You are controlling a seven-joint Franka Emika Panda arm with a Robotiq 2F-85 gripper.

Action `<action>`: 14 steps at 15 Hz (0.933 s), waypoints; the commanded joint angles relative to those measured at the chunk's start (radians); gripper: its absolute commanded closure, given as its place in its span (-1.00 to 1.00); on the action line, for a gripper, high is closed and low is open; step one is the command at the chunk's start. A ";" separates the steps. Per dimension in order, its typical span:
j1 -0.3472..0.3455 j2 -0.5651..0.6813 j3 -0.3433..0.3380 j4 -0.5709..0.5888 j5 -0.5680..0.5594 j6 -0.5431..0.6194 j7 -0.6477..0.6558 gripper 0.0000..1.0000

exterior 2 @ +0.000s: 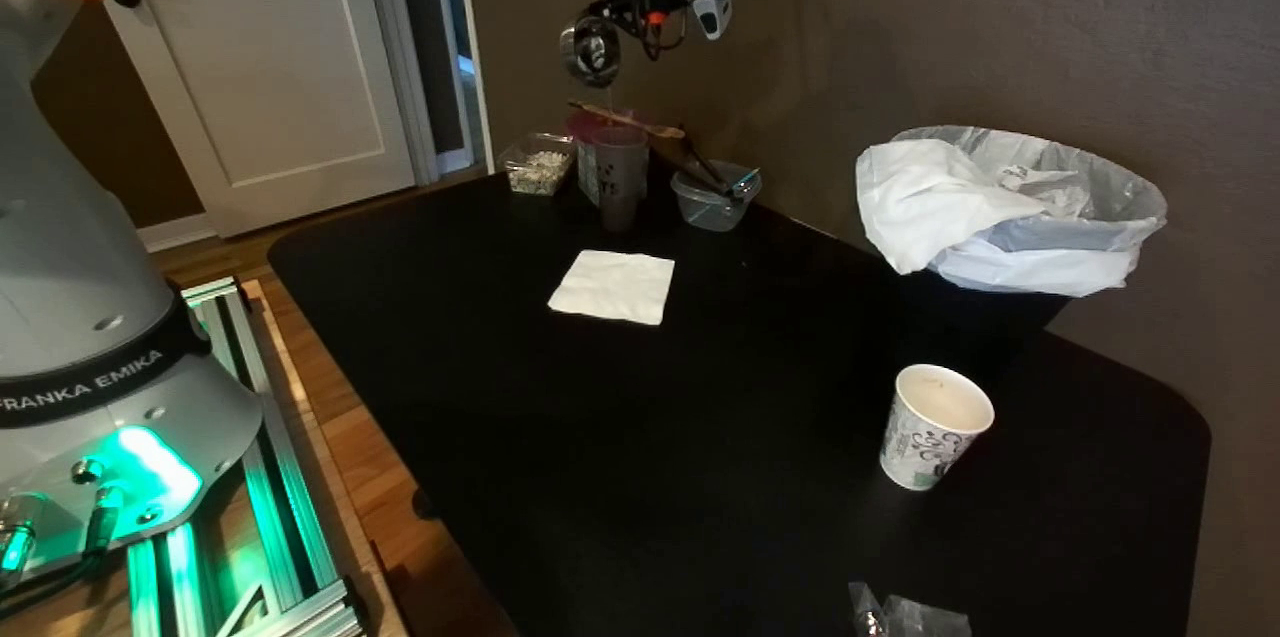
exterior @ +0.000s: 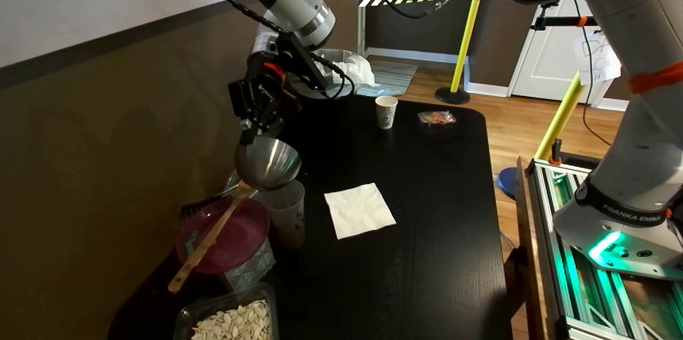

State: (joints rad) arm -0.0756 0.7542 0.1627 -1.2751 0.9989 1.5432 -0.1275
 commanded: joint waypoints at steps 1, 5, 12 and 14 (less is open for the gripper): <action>-0.012 0.058 -0.007 0.069 0.063 -0.071 0.040 0.99; -0.023 0.094 -0.010 0.103 0.109 -0.099 0.064 0.99; -0.046 0.149 -0.013 0.154 0.201 -0.167 0.115 0.99; -0.053 0.163 -0.013 0.165 0.223 -0.190 0.131 0.99</action>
State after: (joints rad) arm -0.1210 0.8702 0.1554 -1.1684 1.1739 1.4111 -0.0428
